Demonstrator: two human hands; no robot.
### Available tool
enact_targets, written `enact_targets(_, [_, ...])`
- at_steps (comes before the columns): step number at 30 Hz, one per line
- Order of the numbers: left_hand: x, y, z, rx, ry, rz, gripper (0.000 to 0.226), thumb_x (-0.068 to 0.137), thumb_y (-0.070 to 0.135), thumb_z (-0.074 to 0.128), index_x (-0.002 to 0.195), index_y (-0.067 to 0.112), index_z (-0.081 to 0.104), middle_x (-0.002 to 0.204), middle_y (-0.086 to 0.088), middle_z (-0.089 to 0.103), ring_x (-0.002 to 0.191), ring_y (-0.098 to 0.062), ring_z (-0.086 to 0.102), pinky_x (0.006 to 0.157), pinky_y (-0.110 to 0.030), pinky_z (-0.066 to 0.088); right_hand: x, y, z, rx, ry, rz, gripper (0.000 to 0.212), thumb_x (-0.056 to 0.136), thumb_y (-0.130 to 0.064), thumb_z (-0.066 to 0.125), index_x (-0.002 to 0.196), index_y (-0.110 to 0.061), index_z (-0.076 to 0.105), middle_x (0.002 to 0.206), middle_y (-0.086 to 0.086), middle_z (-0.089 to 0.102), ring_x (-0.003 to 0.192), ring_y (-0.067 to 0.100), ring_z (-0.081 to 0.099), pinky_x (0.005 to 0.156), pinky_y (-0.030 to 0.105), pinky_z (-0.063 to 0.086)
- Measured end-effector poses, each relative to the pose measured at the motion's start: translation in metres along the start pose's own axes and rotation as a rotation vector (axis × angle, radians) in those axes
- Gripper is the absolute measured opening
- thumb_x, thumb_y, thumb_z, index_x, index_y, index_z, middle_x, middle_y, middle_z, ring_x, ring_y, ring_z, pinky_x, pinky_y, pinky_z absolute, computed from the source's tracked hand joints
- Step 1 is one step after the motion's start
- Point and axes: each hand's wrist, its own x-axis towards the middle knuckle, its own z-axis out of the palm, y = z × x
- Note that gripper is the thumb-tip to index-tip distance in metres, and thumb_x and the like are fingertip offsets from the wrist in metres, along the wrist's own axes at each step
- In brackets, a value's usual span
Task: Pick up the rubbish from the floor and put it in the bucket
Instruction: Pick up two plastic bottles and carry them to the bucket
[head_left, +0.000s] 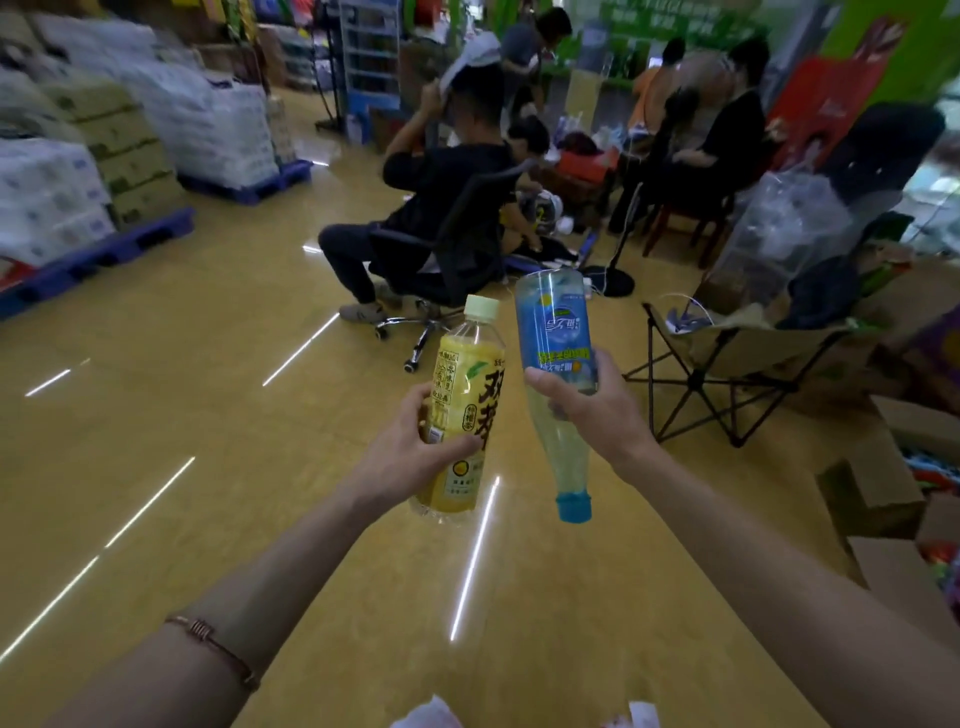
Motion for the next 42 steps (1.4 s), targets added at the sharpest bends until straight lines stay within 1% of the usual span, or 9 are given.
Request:
enact_targets(4, [-0.041,0.007,-0.015,-0.007,0.115,-0.003,0.068,0.076,0.027,0.073,0.13,0.021,0.033,0.102,0.012,0.057,0.09,-0.002,0.058,0.072,-0.022,0.049,-0.015,-0.023,0.024,0.026,-0.114,-0.08,0.039,0.07,-0.053,0.074,0.099,-0.04,0.051,0.098,-0.009,0.064,0.092,0.014,0.065,0.086,0.047,0.055])
enact_targets(6, [-0.064,0.006,-0.021,-0.019,0.2,0.002,0.066,0.075,0.026,0.074,0.128,0.018,0.035,0.101,0.012,0.058,0.089,-0.003,0.059,0.069,-0.019,0.048,-0.025,-0.032,0.039,0.043,-0.171,-0.116,0.048,0.063,-0.06,0.072,0.102,-0.04,0.052,0.098,-0.01,0.065,0.092,0.013,0.066,0.086,0.046,0.056])
enact_targets(11, [-0.135,-0.008,-0.029,-0.07,0.421,-0.047,0.062,0.074,0.023,0.076,0.122,0.017,0.038,0.1,0.008,0.061,0.086,-0.004,0.062,0.068,-0.019,0.051,-0.061,-0.043,0.083,0.08,-0.34,-0.169,0.057,0.065,-0.058,0.072,0.112,-0.032,0.055,0.1,-0.01,0.066,0.093,0.011,0.066,0.086,0.045,0.056])
enact_targets(21, [-0.305,-0.05,-0.078,-0.095,0.846,-0.167,0.06,0.073,0.024,0.078,0.118,0.018,0.039,0.097,0.008,0.062,0.085,-0.002,0.061,0.067,-0.017,0.048,-0.163,-0.081,0.202,0.142,-0.743,-0.255,0.064,0.059,-0.064,0.073,0.112,-0.035,0.054,0.105,-0.009,0.065,0.095,0.015,0.066,0.084,0.046,0.057])
enact_targets(26, [-0.385,-0.065,-0.117,-0.08,1.018,-0.213,0.066,0.071,0.029,0.078,0.124,0.018,0.039,0.102,0.005,0.061,0.09,-0.01,0.062,0.078,-0.032,0.053,-0.221,-0.115,0.257,0.131,-0.882,-0.317,0.054,0.059,-0.064,0.072,0.101,-0.039,0.051,0.1,-0.01,0.064,0.092,0.016,0.066,0.084,0.045,0.057])
enact_targets(31, [-0.458,-0.087,-0.149,-0.114,1.104,-0.211,0.066,0.074,0.024,0.076,0.128,0.017,0.039,0.103,0.007,0.061,0.092,-0.006,0.061,0.075,-0.025,0.051,-0.284,-0.143,0.32,0.135,-0.974,-0.36,0.045,0.065,-0.057,0.074,0.098,-0.039,0.049,0.1,-0.01,0.063,0.092,0.017,0.066,0.085,0.045,0.056])
enact_targets(34, [-0.507,-0.102,-0.176,-0.117,1.136,-0.229,0.071,0.072,0.031,0.077,0.131,0.019,0.039,0.109,0.005,0.061,0.098,-0.01,0.061,0.084,-0.034,0.053,-0.328,-0.159,0.364,0.145,-1.01,-0.371,0.038,0.072,-0.049,0.076,0.097,-0.039,0.049,0.099,-0.01,0.063,0.092,0.017,0.066,0.085,0.045,0.056])
enact_targets(40, [-0.607,-0.126,-0.236,-0.089,1.205,-0.287,0.081,0.061,0.055,0.077,0.128,0.024,0.042,0.11,0.004,0.063,0.099,-0.014,0.063,0.084,-0.038,0.054,-0.415,-0.189,0.444,0.165,-1.1,-0.365,0.051,0.076,-0.044,0.074,0.116,-0.025,0.049,0.108,-0.003,0.061,0.094,0.02,0.065,0.074,0.033,0.059])
enact_targets(42, [-0.636,-0.134,-0.251,-0.108,1.234,-0.295,0.072,0.067,0.05,0.076,0.125,0.023,0.044,0.109,0.004,0.063,0.1,-0.014,0.062,0.082,-0.035,0.054,-0.438,-0.195,0.467,0.168,-1.13,-0.361,0.056,0.076,-0.044,0.074,0.12,-0.022,0.048,0.11,-0.001,0.061,0.094,0.019,0.065,0.071,0.029,0.058])
